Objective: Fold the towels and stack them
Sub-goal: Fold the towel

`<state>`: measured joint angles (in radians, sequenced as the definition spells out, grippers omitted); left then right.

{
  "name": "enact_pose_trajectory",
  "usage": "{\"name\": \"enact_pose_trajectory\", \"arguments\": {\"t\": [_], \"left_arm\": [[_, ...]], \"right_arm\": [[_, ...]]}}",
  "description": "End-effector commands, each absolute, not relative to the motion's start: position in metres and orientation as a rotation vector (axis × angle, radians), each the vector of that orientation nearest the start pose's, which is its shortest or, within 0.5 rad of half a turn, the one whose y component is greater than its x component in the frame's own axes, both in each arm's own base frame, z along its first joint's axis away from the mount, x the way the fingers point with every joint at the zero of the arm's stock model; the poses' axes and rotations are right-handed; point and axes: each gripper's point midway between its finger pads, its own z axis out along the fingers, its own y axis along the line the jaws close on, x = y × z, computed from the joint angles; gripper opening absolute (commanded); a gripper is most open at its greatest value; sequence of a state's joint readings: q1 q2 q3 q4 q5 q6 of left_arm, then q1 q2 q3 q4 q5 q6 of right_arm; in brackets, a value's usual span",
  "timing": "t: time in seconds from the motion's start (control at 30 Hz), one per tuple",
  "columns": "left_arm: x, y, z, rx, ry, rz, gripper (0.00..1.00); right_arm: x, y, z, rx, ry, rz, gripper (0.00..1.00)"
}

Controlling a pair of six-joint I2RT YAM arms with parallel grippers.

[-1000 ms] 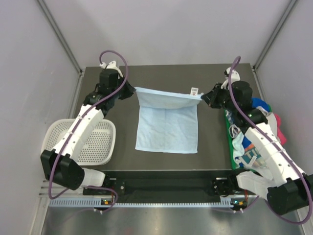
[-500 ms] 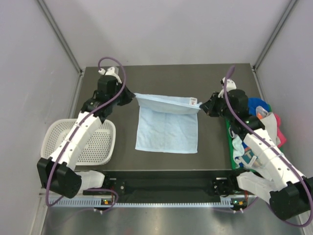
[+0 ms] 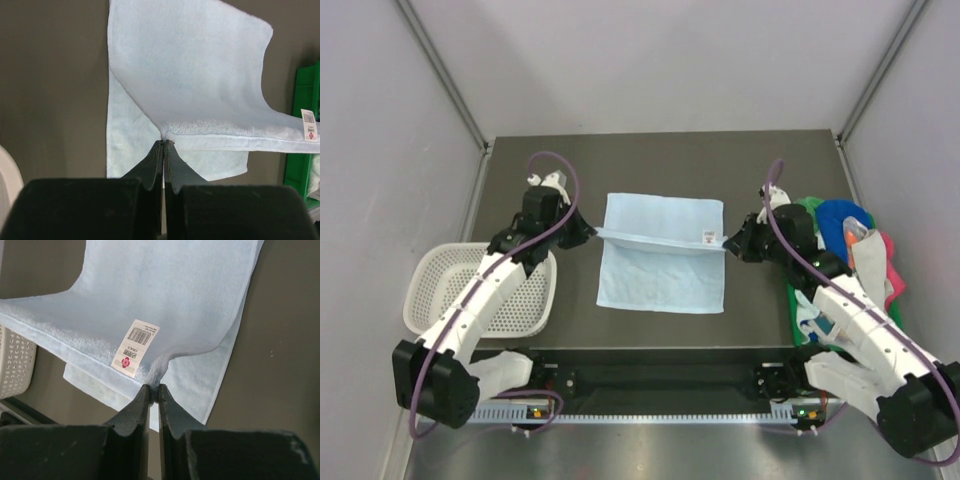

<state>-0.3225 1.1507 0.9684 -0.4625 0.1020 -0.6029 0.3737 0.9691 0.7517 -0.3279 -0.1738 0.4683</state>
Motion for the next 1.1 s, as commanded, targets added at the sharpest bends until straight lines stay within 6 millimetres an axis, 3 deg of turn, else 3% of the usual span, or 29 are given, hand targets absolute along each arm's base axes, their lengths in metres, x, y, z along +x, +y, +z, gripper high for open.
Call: {"name": "enact_pose_trajectory", "arguments": {"t": [0.0,0.23,0.53,0.83,1.07], "left_arm": [[0.296,-0.15,0.191,-0.232,2.27,-0.656,0.0],[0.264,-0.15,0.136,-0.215,2.396,-0.663,0.0],[0.228,-0.15,0.088,-0.216,2.568,-0.682,0.0],[0.209,-0.148,0.056,-0.303,2.748,-0.623,0.0],[0.203,-0.144,0.042,-0.38,2.802,-0.583,0.0]], "right_arm": [[0.259,0.169,0.171,-0.018,2.201,0.709,0.0],[0.236,0.169,0.125,0.016,2.333,0.723,0.0],[0.21,0.167,0.093,0.034,2.436,0.718,0.0],[0.191,0.161,0.068,0.071,2.512,0.715,0.0],[0.182,0.164,0.055,0.079,2.552,0.717,0.01]]}}
